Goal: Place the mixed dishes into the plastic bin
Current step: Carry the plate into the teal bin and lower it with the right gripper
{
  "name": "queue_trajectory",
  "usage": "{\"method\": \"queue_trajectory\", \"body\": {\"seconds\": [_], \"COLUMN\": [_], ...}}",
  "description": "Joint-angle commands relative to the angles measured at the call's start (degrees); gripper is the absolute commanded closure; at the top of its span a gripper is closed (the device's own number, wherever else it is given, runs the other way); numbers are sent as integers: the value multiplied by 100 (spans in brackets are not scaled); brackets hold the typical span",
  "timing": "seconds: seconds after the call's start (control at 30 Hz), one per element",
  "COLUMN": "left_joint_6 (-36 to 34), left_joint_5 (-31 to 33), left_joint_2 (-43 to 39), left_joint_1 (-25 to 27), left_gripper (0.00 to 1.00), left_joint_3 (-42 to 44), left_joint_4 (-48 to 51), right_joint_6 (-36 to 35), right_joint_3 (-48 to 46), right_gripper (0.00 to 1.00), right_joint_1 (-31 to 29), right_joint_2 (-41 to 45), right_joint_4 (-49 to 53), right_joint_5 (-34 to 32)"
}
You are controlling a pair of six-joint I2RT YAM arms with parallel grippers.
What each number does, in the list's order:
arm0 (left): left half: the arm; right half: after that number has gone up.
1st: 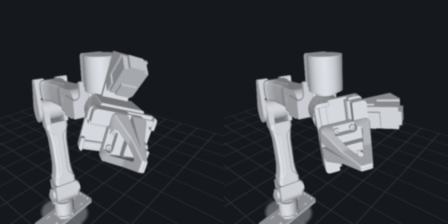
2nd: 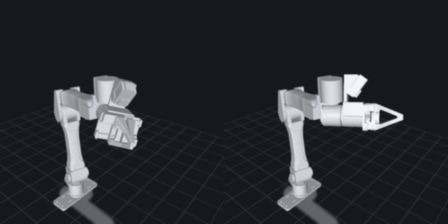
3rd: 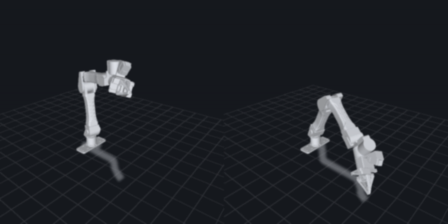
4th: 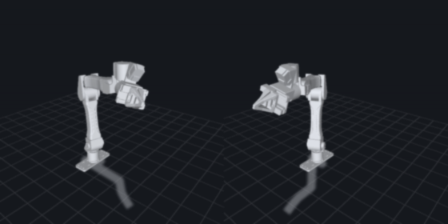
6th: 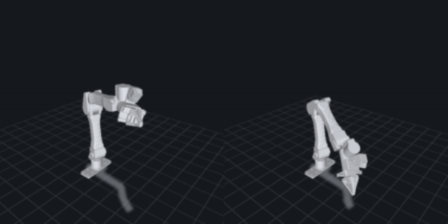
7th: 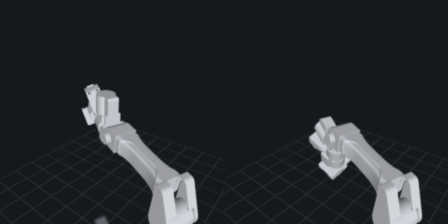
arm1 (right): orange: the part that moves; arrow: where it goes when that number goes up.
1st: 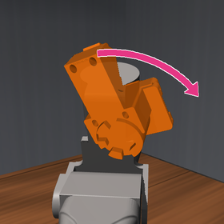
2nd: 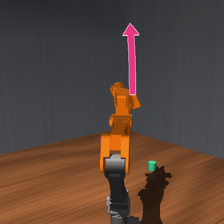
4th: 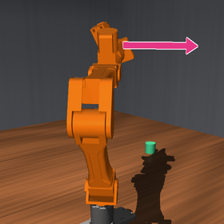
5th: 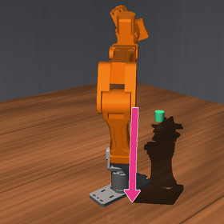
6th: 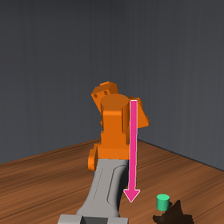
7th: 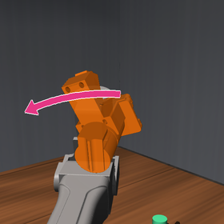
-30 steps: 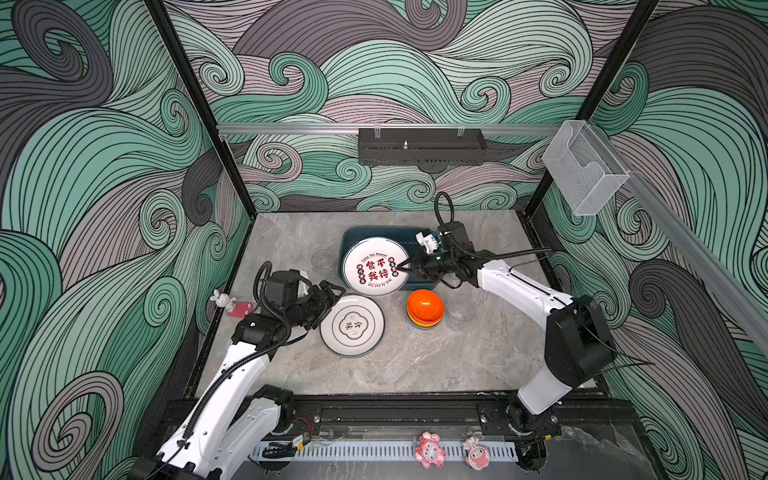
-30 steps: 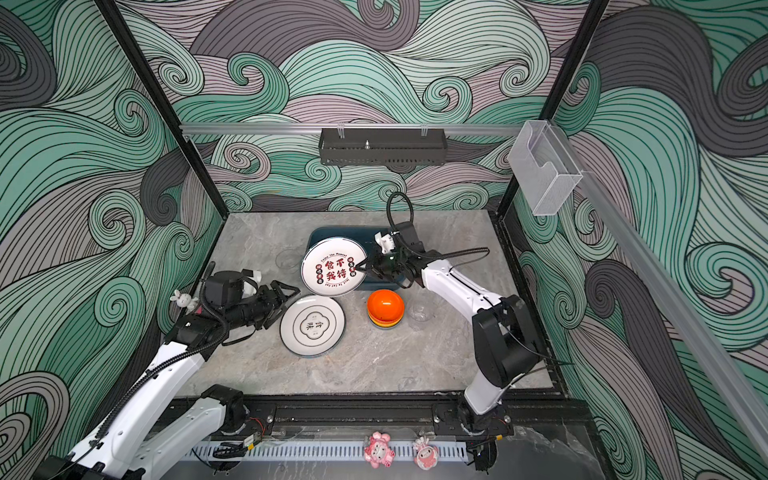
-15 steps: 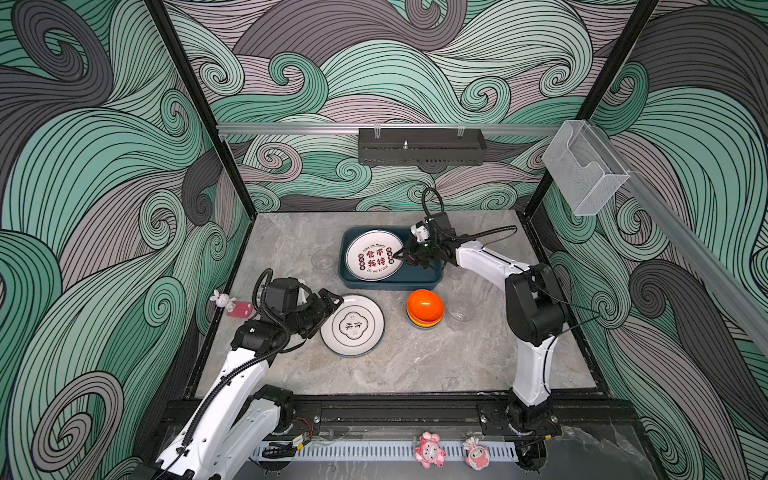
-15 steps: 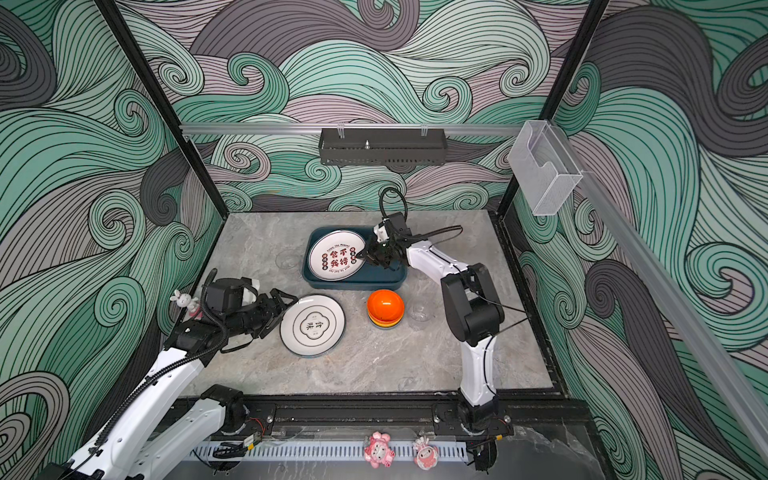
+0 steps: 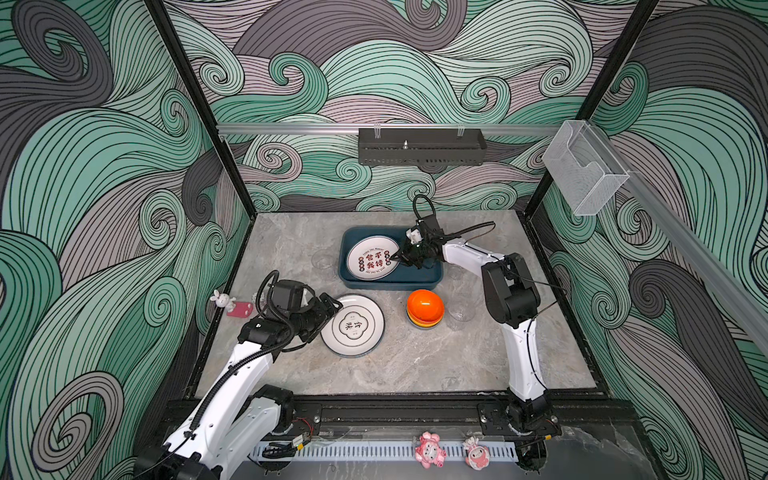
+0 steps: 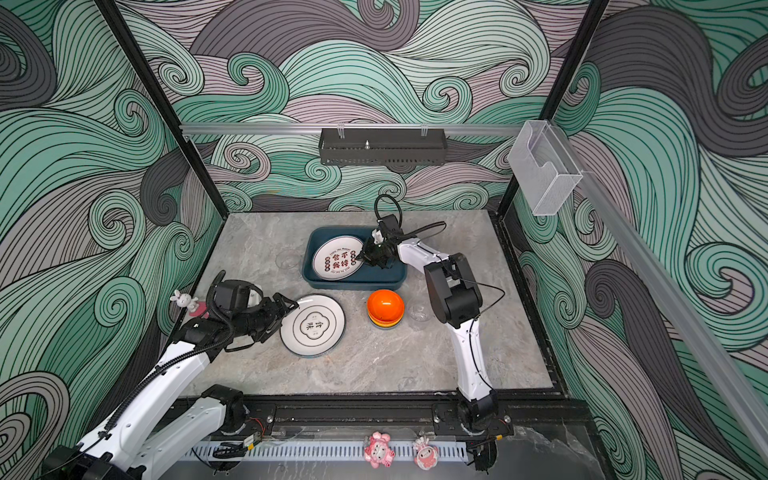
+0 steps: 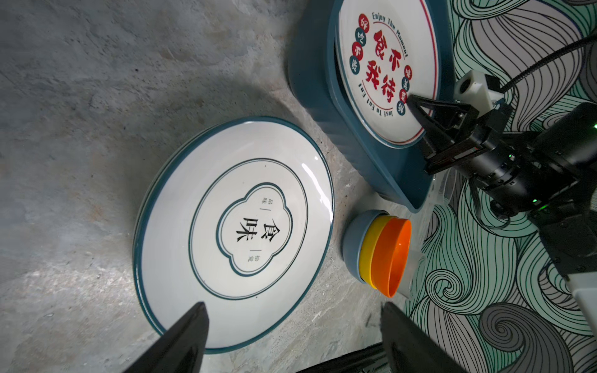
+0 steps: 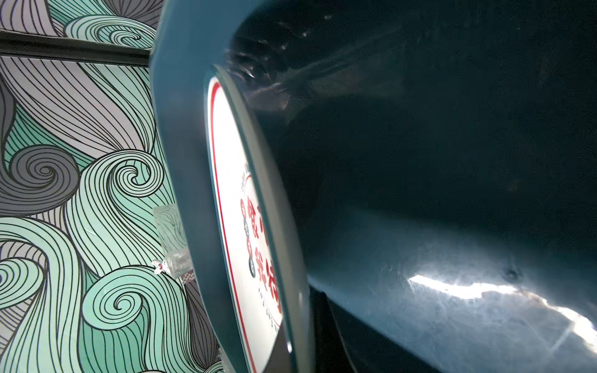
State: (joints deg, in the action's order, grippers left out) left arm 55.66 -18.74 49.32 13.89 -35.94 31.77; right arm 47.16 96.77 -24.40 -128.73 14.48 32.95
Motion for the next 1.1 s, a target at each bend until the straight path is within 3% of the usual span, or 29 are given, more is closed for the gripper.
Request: {"method": "queue_trajectory", "body": {"seconds": [0.0, 0.53, 0.63, 0.77, 1.07], "left_joint_6": [-64, -20, -7, -3, -101], "left_joint_5": [151, 167, 177, 203, 366], "left_joint_2": [69, 254, 262, 265, 155], "left_joint_1": [-44, -65, -72, -79, -123], "left_gripper": [14, 14, 15, 15, 16], "left_joint_3": [3, 46, 61, 62, 61], "left_joint_4": [51, -4, -12, 10, 224], "right_joint_6": [4, 19, 5, -126, -596], "right_joint_3": [246, 251, 313, 403, 405], "right_gripper": [100, 97, 91, 74, 64], "right_joint_1": [41, 41, 37, 52, 212], "right_joint_2": [-79, -472, -565, -593, -200], "right_joint_4": [-158, -320, -182, 311, 1366], "right_joint_5": [88, 150, 137, -122, -708]}}
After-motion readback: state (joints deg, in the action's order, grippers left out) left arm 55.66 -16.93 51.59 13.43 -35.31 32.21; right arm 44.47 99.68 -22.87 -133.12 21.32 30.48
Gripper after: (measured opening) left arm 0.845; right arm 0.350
